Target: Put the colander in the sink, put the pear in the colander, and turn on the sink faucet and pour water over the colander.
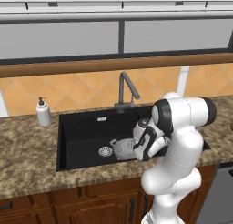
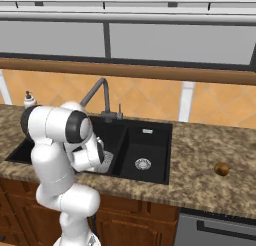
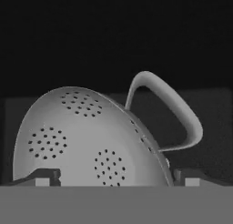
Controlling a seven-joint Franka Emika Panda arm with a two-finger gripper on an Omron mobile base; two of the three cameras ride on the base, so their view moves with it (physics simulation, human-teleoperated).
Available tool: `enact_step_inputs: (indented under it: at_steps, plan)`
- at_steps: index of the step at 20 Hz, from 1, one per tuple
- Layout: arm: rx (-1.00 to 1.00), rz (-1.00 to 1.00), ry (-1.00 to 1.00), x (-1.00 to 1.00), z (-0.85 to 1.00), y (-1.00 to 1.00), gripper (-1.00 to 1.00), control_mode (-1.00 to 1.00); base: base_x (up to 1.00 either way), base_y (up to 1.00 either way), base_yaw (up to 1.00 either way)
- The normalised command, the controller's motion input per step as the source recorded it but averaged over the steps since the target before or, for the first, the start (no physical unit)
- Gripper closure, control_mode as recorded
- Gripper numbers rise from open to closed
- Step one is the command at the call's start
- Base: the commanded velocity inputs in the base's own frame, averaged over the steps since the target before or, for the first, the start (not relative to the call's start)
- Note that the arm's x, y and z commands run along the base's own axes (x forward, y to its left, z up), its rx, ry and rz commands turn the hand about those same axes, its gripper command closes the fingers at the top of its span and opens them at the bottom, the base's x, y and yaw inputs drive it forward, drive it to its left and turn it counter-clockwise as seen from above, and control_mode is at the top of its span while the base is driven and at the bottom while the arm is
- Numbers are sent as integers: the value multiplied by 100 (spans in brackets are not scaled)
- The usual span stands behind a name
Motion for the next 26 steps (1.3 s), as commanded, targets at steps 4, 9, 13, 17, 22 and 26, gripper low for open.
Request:
enact_step_inputs:
  at_steps: [4, 9, 13, 17, 22, 26]
  plan:
    - [0, 27, 14, 0, 100, -1, -100, -100, 0, 0, 0]
    - [-5, 19, 29, -7, 100, -17, -100, -100, 0, 0, 0]
    - [-4, 13, 31, -13, 100, -37, -100, -100, 0, 0, 0]
    - [1, 5, 15, -16, 100, -71, -100, -100, 0, 0, 0]
    - [7, 0, 7, -41, 100, -99, -100, -100, 0, 0, 0]
    - [1, 0, 16, -39, 84, -94, -100, -100, 0, 0, 0]
